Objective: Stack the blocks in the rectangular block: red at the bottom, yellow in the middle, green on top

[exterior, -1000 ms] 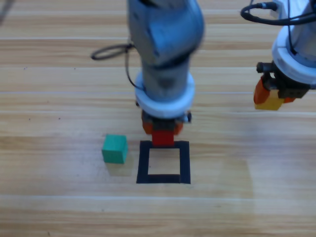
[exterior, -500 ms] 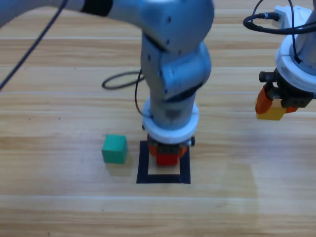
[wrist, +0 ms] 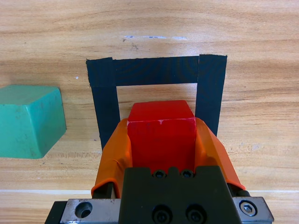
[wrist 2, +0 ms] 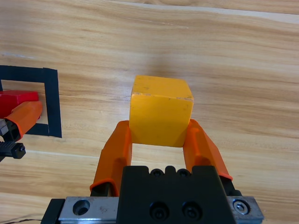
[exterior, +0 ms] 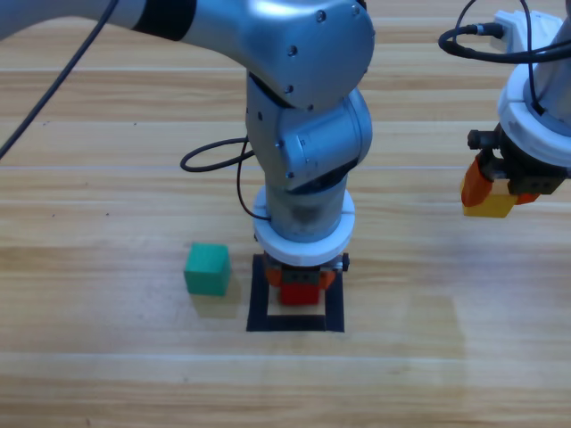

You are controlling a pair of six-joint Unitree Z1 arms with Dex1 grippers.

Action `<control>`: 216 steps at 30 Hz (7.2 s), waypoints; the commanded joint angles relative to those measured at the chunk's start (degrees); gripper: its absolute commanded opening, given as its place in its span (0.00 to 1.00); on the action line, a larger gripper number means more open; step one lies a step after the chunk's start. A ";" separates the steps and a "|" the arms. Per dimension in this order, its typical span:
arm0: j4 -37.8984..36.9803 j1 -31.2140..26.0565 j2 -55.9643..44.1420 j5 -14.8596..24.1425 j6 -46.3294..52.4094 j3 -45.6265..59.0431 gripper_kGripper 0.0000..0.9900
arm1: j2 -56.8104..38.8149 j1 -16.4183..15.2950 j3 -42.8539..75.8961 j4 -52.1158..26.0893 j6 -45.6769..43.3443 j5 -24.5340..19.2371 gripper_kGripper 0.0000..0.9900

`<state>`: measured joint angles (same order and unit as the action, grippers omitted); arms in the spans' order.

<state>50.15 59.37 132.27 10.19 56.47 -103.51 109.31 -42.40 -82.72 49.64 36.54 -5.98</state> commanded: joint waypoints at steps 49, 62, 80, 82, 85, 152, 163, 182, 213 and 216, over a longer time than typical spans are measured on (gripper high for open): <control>1.18 2.51 -8.87 3.87 -3.56 -1.26 1.00 | 1.26 -2.42 -2.45 3.10 -1.56 -0.70 0.00; 16.03 -6.11 -42.45 14.42 -19.20 7.79 0.97 | 6.00 -11.56 -8.69 5.29 -1.30 0.26 0.00; 0.21 -10.06 -59.15 7.03 -31.86 32.67 0.97 | 20.33 -16.66 -31.19 17.25 2.48 2.90 0.00; -0.75 -10.06 -59.85 7.03 -31.94 33.72 0.97 | 21.38 -16.66 -33.56 18.74 3.10 2.90 0.00; -1.37 -10.06 -60.11 7.03 -31.68 34.77 0.97 | 23.49 -16.66 -37.25 21.11 4.07 3.60 0.00; -9.89 -11.29 -61.17 2.81 -31.42 43.48 0.98 | 33.16 -17.10 -44.20 23.84 6.53 6.33 0.07; -10.16 -11.47 -61.34 2.55 -31.59 43.56 0.98 | 22.35 -17.10 -48.50 23.84 -2.09 1.49 1.00; -23.87 -15.25 -31.90 -1.14 -27.11 38.82 0.97 | -13.69 -9.81 4.76 -4.64 -44.89 18.54 1.00; -25.36 -13.40 -17.84 -5.54 -27.11 34.69 0.96 | -14.13 -9.81 9.59 -9.65 -45.15 18.28 1.00; -25.63 -12.96 -17.66 -5.45 -26.76 34.69 0.96 | -14.04 -9.81 9.59 -9.65 -45.15 18.28 1.00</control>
<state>25.49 45.14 112.15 4.85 29.42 -69.04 94.70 -53.78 -74.39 40.91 -8.15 11.46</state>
